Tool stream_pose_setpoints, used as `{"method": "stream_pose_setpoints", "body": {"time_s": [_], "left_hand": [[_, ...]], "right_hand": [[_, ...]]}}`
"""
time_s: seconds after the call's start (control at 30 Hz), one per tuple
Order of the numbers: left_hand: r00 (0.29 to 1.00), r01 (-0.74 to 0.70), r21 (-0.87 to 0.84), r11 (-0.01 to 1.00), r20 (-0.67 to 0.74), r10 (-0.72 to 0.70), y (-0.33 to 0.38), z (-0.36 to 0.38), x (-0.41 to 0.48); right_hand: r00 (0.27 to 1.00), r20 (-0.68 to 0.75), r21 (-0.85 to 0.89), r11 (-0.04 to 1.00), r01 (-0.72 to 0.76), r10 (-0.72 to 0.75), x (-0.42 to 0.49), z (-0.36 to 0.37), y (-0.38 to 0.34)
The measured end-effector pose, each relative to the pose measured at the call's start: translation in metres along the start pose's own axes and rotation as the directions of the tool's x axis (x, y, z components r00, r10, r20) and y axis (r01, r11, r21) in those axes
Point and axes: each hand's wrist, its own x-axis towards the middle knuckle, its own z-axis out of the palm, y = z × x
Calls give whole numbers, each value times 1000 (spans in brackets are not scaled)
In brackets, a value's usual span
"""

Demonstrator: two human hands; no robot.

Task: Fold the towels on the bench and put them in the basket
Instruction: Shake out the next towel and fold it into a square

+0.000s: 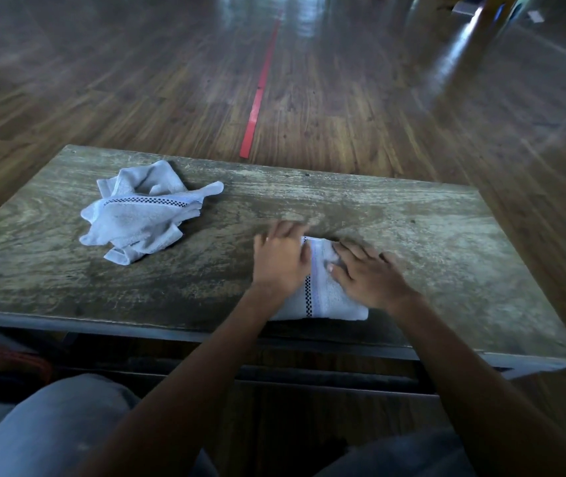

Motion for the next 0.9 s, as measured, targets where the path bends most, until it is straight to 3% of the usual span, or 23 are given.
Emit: {"method": "stream_pose_setpoints", "body": {"time_s": [0.07, 0.13, 0.23, 0.3, 0.4, 0.53, 0.7, 0.8, 0.9], "left_hand": [[981, -153, 56, 987, 129, 145, 9, 12, -8], [954, -225, 120, 967, 230, 193, 6, 21, -11], [940, -228, 194, 954, 300, 164, 1, 24, -9], [941, -211, 209, 955, 308, 140, 3, 23, -8], [946, -197, 240, 950, 301, 120, 5, 25, -9], [944, -189, 254, 949, 312, 105, 5, 24, -10], [939, -187, 236, 954, 327, 103, 5, 24, -11], [940, -185, 228, 956, 325, 104, 5, 23, -11], [945, -176, 107, 979, 297, 137, 4, 19, -11]], "right_hand": [[998, -57, -19, 999, -40, 38, -4, 11, -3], [992, -119, 21, 999, -50, 52, -7, 18, -2], [988, -135, 335, 942, -21, 70, -11, 23, 7], [979, -188, 432, 902, 15, 74, -23, 27, 8], [967, -246, 302, 953, 11, 67, -45, 41, 0], [960, -228, 337, 938, -76, 160, -58, 49, -7], [929, -361, 189, 982, -11, 80, -70, 59, -4], [949, -269, 327, 942, -69, 163, -74, 62, -6], [922, -284, 520, 850, -81, 262, -76, 51, -8]]}}
